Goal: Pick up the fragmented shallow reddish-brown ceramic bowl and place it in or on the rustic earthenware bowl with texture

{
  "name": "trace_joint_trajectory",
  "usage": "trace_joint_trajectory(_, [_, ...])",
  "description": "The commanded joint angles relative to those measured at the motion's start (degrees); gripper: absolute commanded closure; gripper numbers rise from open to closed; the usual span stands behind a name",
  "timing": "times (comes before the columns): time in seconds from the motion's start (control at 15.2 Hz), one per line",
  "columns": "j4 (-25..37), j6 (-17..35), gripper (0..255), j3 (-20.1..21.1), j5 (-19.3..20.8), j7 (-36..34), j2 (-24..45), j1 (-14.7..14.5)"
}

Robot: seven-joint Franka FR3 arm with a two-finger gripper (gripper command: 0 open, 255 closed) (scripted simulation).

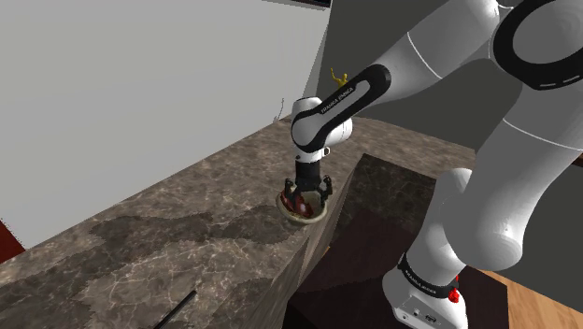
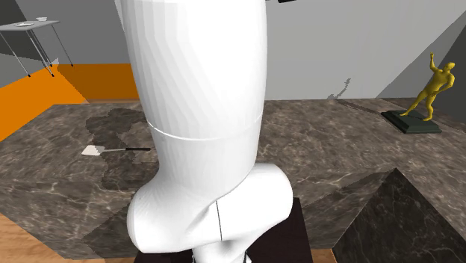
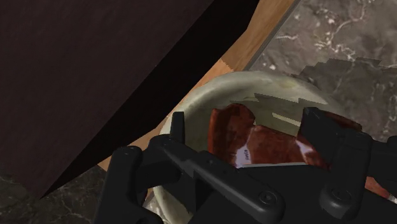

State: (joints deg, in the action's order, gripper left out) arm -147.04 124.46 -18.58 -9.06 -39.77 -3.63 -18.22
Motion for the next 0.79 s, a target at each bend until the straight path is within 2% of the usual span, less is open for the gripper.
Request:
trace_joint_trajectory(0.0, [1.19, -2.13, 0, -0.13, 0.72, -0.48, -1.03, 0.21])
trace_joint_trajectory(0.2, [4.89, -7.95, 0, -0.41, 2.25, -1.49, -3.31, 0.71])
trace_joint_trajectory(0.73, [4.89, -7.95, 0, -0.4, 2.25, -1.48, -3.31, 0.72])
